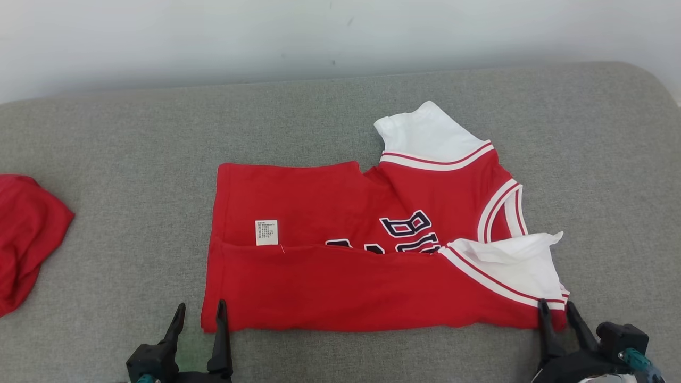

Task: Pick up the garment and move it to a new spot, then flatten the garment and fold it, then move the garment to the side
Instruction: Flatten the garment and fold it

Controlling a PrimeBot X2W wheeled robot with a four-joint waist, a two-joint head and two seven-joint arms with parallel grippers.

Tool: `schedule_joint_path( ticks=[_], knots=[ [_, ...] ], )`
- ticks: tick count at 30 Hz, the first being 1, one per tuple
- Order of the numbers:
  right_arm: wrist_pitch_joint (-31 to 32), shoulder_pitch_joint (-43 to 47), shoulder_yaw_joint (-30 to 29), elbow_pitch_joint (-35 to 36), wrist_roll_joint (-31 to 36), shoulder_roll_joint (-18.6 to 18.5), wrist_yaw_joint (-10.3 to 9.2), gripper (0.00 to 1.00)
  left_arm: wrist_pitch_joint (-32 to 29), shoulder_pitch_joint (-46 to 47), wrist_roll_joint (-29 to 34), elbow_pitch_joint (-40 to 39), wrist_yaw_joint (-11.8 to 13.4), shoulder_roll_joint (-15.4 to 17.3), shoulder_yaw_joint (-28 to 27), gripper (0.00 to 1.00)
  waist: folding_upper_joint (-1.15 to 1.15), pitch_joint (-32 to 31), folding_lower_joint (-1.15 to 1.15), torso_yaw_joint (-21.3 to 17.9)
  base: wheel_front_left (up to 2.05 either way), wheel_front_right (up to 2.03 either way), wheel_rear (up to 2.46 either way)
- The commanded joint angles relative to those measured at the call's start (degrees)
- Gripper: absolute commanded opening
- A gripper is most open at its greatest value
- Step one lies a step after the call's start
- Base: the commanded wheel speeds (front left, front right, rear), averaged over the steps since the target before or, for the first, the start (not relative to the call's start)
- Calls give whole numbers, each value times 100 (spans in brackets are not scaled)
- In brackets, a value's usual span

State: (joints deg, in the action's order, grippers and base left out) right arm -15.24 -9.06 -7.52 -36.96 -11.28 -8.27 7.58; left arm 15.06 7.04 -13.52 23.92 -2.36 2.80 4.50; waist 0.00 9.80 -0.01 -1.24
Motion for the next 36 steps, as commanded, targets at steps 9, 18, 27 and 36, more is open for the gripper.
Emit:
schedule_joint_path(
  ticks=[9,18,27,36],
  knots=[
    [51,-198,68,-431,-158,-101,-23,0,16,100,-5,114,-59,17,-11,100,0,43,1,7,0,0,0],
    [13,-137,150,-11,-118,-152,-21,0,16,181,-247,468,-256,17,54,100,0,79,1,-42,0,0,0],
    [12,-184,255,251,-187,-216,-18,0,-15,457,-522,1230,-254,11,217,100,0,214,1,-101,0,0,0],
    [11,-177,216,362,-215,-253,-17,0,-22,503,-791,1425,-397,-9,504,0,0,149,1,-38,0,0,0]
  ],
)
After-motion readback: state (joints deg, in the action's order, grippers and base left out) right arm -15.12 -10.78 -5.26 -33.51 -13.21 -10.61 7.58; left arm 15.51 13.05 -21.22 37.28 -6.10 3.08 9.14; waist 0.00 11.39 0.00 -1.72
